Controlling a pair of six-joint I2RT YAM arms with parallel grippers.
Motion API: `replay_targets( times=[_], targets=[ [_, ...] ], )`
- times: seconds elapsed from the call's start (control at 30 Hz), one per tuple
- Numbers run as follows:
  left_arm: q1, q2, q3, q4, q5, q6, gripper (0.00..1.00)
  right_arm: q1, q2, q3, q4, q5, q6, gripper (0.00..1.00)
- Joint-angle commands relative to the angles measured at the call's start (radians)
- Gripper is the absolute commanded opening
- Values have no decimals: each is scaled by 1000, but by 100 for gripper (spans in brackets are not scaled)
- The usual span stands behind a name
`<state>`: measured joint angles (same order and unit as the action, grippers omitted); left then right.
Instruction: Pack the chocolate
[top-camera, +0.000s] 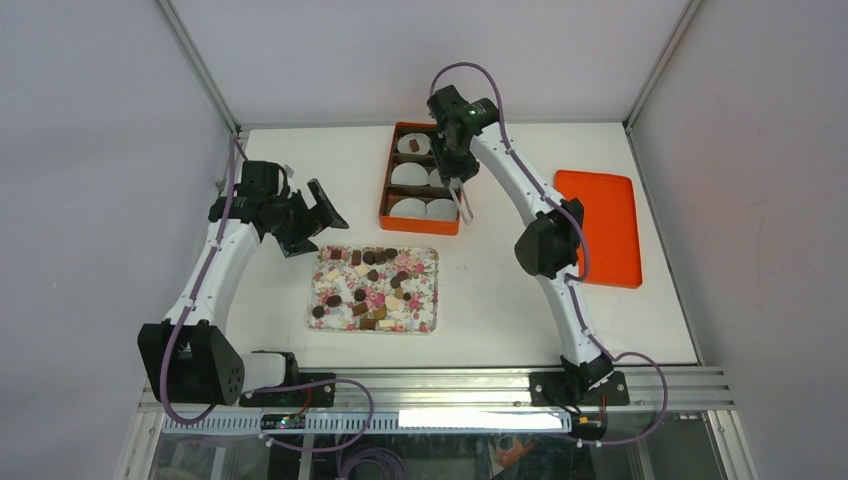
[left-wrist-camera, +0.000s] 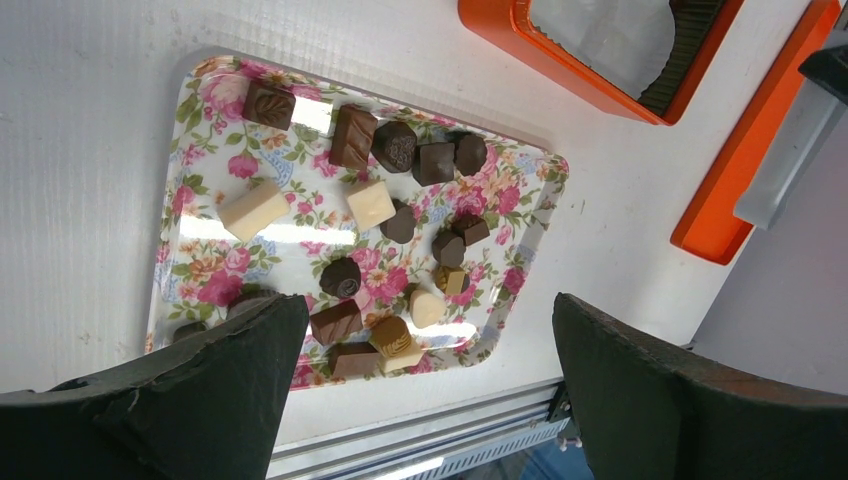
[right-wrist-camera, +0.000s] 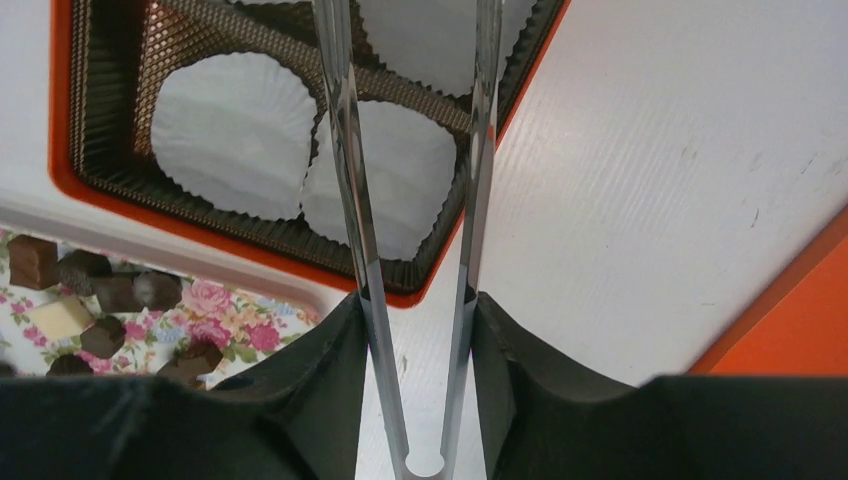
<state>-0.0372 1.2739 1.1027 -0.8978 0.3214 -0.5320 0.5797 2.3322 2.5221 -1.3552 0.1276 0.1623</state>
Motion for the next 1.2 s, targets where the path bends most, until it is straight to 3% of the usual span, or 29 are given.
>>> replay_targets(
  times=[0.0,0.3,1.17],
  targets=[
    [10,-11,30,15,22,14,99,-34,32,86,37,15,-9,0],
    [10,4,30,18,21,13,99,-79,135,172,111,7,-6,2],
    [14,-9,32,9,24,17,99,-112,240,191,236,-2,32,7]
  ],
)
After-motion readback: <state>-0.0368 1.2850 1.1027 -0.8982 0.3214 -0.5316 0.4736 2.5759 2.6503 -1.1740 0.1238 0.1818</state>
